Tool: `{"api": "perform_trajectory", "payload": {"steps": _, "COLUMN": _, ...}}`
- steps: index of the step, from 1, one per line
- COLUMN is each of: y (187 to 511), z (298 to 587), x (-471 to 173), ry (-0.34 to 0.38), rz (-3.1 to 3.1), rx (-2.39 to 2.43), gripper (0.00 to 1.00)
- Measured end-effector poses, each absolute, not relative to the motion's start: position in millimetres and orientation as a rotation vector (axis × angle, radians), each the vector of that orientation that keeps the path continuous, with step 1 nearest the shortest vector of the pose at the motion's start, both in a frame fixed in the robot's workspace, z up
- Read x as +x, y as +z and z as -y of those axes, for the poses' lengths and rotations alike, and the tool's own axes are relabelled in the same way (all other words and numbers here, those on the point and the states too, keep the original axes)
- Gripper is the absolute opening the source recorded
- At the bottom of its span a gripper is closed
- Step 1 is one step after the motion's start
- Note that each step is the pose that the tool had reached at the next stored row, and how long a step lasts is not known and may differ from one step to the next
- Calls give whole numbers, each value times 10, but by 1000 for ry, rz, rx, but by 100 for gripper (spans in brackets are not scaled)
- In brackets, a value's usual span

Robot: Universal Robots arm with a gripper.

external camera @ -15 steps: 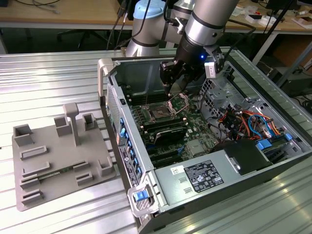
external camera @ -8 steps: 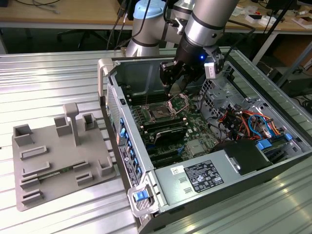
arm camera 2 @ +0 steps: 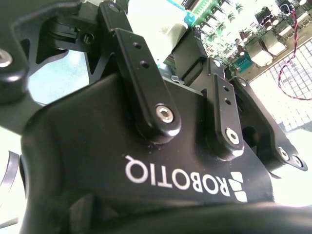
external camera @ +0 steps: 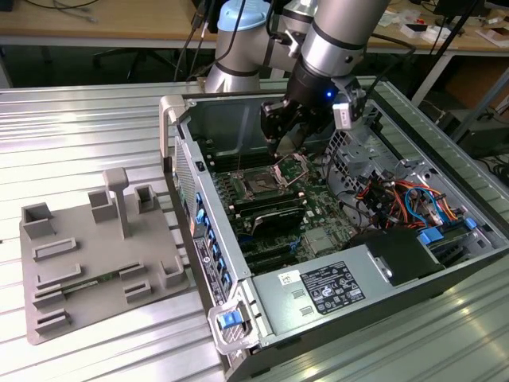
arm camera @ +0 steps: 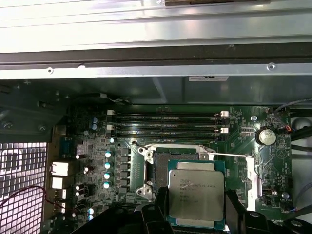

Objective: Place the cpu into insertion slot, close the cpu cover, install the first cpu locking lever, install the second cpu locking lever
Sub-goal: 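Place the cpu into insertion slot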

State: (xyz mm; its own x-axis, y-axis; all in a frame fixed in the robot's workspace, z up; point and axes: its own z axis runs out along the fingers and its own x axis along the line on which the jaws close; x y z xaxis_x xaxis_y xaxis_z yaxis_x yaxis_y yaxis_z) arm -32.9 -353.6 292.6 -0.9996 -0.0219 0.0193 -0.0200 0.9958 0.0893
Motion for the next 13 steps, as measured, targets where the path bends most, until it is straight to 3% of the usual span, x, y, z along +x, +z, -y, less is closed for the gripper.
{"api": "perform_trajectory", "payload": {"steps": 13, "y": 2896, "z": 3536, "x": -329, "ry": -139, "rz": 3118, "rx": 33, "gripper": 55}}
